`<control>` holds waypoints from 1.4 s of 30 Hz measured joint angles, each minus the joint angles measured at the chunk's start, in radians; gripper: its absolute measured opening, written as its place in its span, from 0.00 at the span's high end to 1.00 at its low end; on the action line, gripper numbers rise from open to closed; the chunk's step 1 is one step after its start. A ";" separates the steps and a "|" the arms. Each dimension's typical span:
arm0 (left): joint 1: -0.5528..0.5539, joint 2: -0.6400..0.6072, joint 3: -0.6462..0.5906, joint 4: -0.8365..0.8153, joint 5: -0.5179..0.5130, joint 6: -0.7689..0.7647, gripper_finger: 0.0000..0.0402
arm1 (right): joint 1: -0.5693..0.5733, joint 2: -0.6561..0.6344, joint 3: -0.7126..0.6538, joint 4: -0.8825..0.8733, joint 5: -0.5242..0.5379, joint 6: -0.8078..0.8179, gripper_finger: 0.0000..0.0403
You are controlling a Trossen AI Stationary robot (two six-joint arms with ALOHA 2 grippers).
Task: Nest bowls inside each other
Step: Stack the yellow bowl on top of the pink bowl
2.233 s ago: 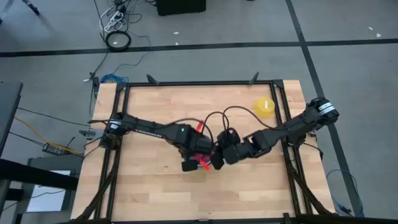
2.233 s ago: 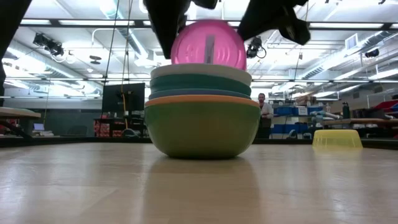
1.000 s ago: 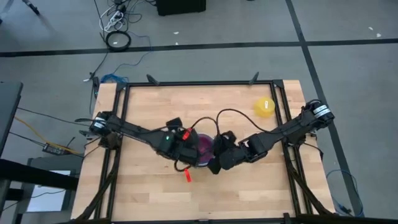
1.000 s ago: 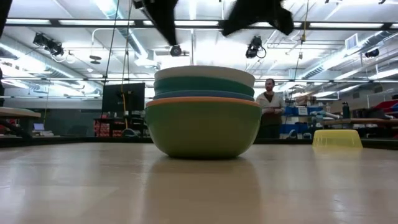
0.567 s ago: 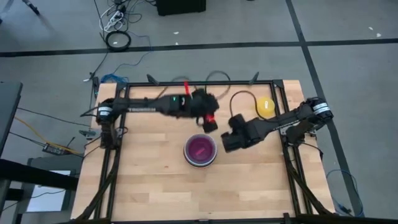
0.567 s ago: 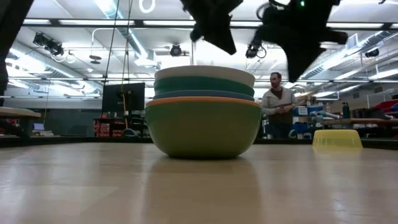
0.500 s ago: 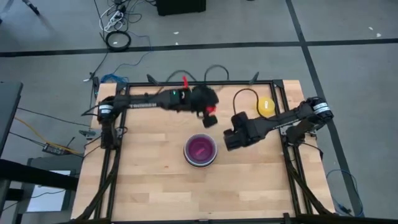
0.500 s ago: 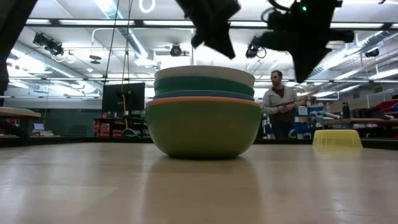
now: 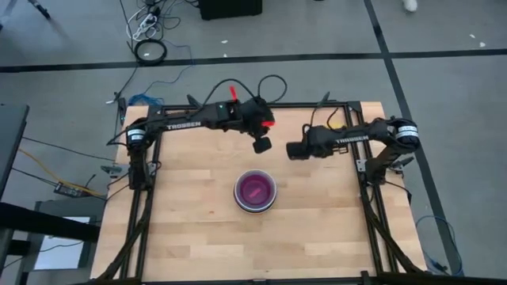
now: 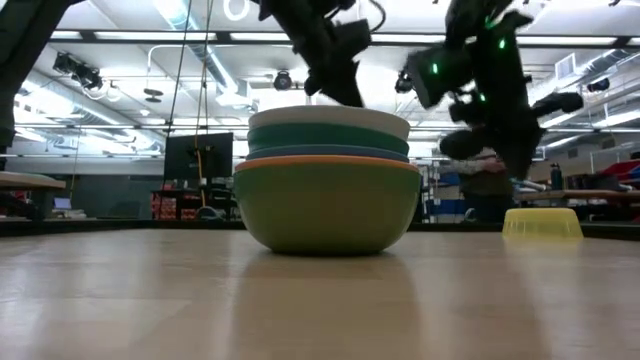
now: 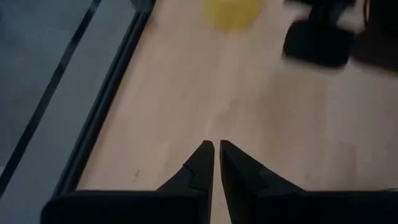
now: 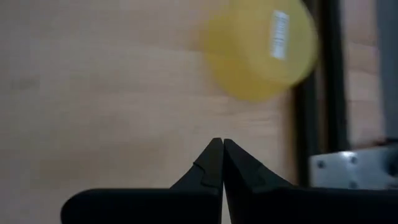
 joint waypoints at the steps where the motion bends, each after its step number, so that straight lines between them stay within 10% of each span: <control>1: 0.011 -0.003 0.000 -0.020 -0.001 0.001 0.91 | -0.029 0.000 -0.012 -0.013 -0.005 0.000 1.00; 28: 0.127 -0.212 0.001 -0.229 0.047 0.081 0.91 | -0.660 -0.085 -0.143 0.270 -0.128 -0.422 1.00; 42: 0.153 -0.307 0.001 -0.289 0.033 0.037 0.91 | -0.422 -0.095 -0.178 0.457 -0.322 -0.360 1.00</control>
